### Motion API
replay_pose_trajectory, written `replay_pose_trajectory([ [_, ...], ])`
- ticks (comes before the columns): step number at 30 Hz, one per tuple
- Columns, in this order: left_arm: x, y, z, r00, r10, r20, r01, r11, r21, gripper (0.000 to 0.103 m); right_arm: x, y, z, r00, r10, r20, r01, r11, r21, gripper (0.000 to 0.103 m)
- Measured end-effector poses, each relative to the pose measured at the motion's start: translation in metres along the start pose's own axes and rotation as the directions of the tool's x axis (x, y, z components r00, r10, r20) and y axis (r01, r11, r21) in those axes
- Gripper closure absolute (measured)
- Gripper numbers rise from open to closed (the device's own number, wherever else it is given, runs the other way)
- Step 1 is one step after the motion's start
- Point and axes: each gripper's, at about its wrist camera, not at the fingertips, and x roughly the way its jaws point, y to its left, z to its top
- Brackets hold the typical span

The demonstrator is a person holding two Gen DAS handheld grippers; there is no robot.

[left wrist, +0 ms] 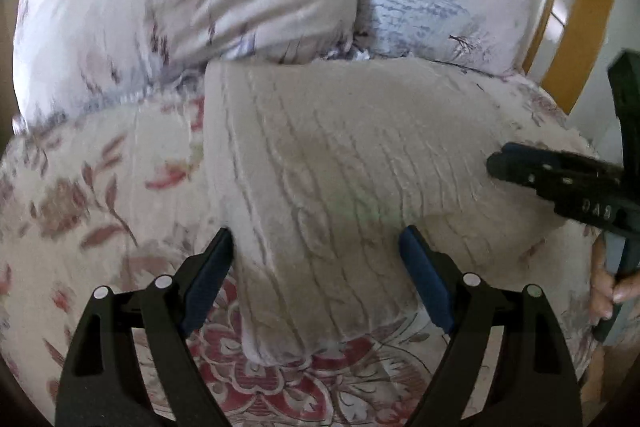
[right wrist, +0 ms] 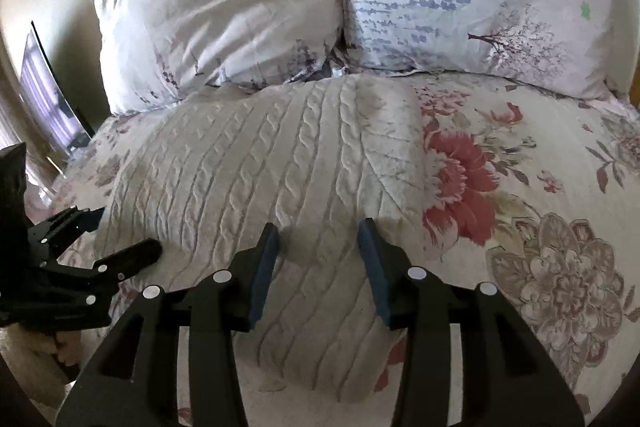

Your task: Fold small clothes

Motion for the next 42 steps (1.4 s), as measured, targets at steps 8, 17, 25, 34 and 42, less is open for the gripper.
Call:
replay_pose_trajectory([
  [8,-0.032,0.030,-0.017,0.998,0.001,0.058,0.007,0.991,-0.133,0.015,-0.041,-0.008,-0.009,0.992,-0.051,0.115,0.047,0.998,0.039,0.017],
  [17,-0.056,0.030,-0.043,0.995,0.073,0.074,-0.063,0.989,-0.135,0.005,-0.060,-0.023,-0.037,0.990,-0.096,0.105,0.086,0.991,0.099,0.008],
  [25,-0.053,0.012,-0.054,0.997,0.070,0.033,-0.067,0.993,-0.093,0.002,-0.051,-0.006,-0.060,0.995,-0.093,0.024,0.091,0.993,0.079,0.007],
  [34,-0.039,-0.005,-0.057,0.992,0.123,-0.034,-0.125,0.991,-0.055,0.002,-0.039,0.020,-0.070,0.993,-0.113,-0.031,0.115,0.993,0.033,0.007],
  [42,-0.026,-0.011,-0.060,0.977,0.196,-0.087,-0.200,0.979,-0.038,0.002,-0.027,0.028,-0.073,0.979,-0.191,-0.074,0.193,0.981,0.024,0.007],
])
